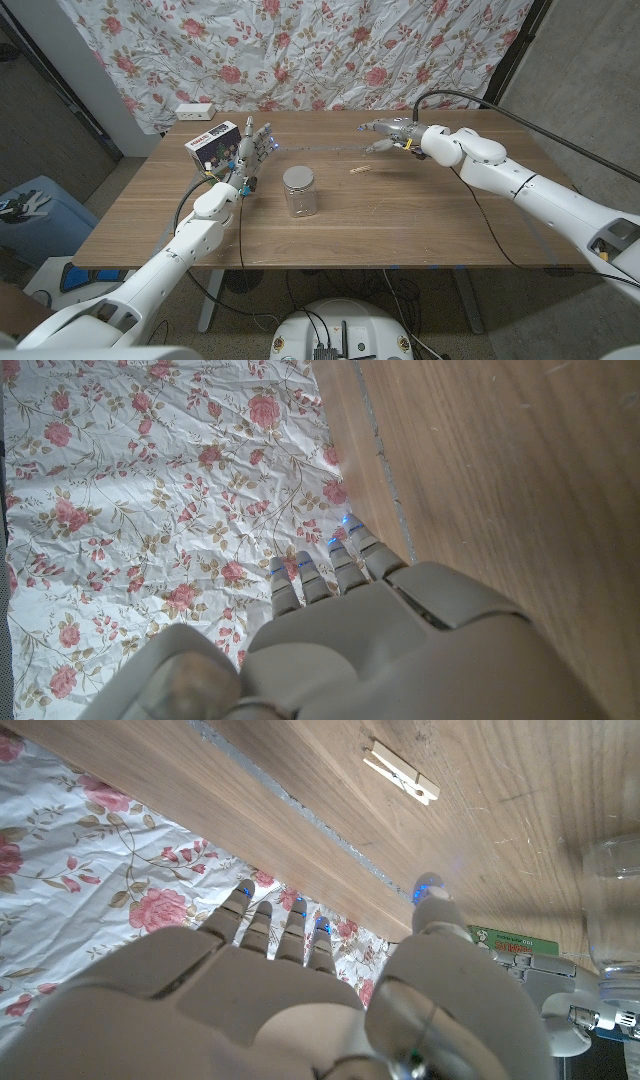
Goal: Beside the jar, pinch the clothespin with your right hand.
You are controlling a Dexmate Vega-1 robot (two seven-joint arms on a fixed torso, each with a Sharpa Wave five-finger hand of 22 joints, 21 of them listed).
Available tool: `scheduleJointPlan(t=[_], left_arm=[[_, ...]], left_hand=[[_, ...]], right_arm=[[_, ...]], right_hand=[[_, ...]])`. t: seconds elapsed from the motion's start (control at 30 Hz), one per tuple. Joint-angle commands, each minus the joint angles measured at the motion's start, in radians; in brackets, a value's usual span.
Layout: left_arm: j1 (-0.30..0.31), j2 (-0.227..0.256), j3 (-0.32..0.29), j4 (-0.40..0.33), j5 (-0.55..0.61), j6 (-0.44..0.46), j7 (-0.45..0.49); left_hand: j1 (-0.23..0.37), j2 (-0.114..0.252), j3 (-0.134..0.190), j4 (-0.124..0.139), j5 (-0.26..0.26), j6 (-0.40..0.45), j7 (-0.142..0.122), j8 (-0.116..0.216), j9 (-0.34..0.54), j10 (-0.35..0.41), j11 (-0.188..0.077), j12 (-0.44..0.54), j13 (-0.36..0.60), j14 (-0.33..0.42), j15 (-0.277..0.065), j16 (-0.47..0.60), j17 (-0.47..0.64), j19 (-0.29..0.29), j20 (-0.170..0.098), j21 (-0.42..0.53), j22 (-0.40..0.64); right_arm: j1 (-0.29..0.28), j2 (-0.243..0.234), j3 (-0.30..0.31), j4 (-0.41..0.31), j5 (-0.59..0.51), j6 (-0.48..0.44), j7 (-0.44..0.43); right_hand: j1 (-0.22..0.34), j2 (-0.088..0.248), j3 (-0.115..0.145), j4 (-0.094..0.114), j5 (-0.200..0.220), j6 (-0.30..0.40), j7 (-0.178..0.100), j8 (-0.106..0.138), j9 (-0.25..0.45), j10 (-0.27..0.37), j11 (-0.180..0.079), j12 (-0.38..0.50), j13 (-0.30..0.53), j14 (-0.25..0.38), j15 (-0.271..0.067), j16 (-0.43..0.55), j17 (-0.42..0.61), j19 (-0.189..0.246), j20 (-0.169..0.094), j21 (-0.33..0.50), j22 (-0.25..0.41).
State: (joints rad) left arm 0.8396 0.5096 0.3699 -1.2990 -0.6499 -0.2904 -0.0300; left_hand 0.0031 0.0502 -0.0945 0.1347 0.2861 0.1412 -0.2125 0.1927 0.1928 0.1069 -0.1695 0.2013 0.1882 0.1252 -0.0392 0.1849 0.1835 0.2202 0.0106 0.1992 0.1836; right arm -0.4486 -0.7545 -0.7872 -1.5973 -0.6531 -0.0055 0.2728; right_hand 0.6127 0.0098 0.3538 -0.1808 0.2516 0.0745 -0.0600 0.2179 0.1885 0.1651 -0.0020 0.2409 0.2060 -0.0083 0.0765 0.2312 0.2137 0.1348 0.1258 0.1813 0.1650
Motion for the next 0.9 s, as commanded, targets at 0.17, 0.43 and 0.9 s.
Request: scheduleJointPlan(t=[0.17, 0.43, 0.9], left_arm=[[0.0, 0.0, 0.0, 0.0, 0.0, 0.0, 0.002], [0.0, 0.0, 0.0, 0.0, 0.0, 0.0, 0.002], [0.001, 0.0, 0.0, 0.0, 0.0, 0.0, 0.002]], left_hand=[[0.001, 0.011, 0.0, 0.006, 0.004, 0.0, -0.009, 0.006, 0.005, 0.002, -0.008, 0.006, 0.002, 0.009, -0.006, 0.005, 0.004, 0.006, -0.001, 0.007, 0.002], [0.001, 0.011, 0.0, 0.006, 0.004, 0.0, -0.009, 0.006, 0.005, 0.001, -0.007, 0.005, 0.002, 0.008, -0.006, 0.005, 0.004, 0.007, -0.001, 0.007, 0.002], [0.001, 0.011, 0.0, 0.006, 0.004, 0.0, -0.009, 0.006, 0.005, 0.003, -0.006, 0.006, 0.002, 0.008, -0.007, 0.005, 0.004, 0.006, -0.001, 0.007, 0.002]], right_arm=[[0.041, 0.032, -0.054, 0.022, -0.052, -0.059, 0.079], [0.059, 0.044, -0.081, 0.046, -0.07, -0.059, 0.1], [0.079, 0.063, -0.121, 0.098, -0.1, -0.067, 0.118]], right_hand=[[0.035, -0.01, 0.016, 0.003, 0.003, 0.057, 0.011, 0.018, 0.005, 0.062, -0.001, 0.017, 0.003, 0.033, -0.001, 0.014, 0.001, -0.011, 0.008, 0.002, 0.003], [0.048, -0.014, 0.021, 0.003, 0.001, 0.078, 0.014, 0.023, 0.005, 0.077, -0.007, 0.017, 0.003, 0.041, -0.002, 0.016, 0.001, -0.012, 0.013, 0.003, 0.003], [0.062, -0.016, 0.027, 0.006, -0.004, 0.105, 0.012, 0.029, 0.006, 0.061, -0.002, 0.004, 0.004, 0.042, 0.0, 0.016, 0.001, -0.017, 0.014, 0.003, 0.003]])
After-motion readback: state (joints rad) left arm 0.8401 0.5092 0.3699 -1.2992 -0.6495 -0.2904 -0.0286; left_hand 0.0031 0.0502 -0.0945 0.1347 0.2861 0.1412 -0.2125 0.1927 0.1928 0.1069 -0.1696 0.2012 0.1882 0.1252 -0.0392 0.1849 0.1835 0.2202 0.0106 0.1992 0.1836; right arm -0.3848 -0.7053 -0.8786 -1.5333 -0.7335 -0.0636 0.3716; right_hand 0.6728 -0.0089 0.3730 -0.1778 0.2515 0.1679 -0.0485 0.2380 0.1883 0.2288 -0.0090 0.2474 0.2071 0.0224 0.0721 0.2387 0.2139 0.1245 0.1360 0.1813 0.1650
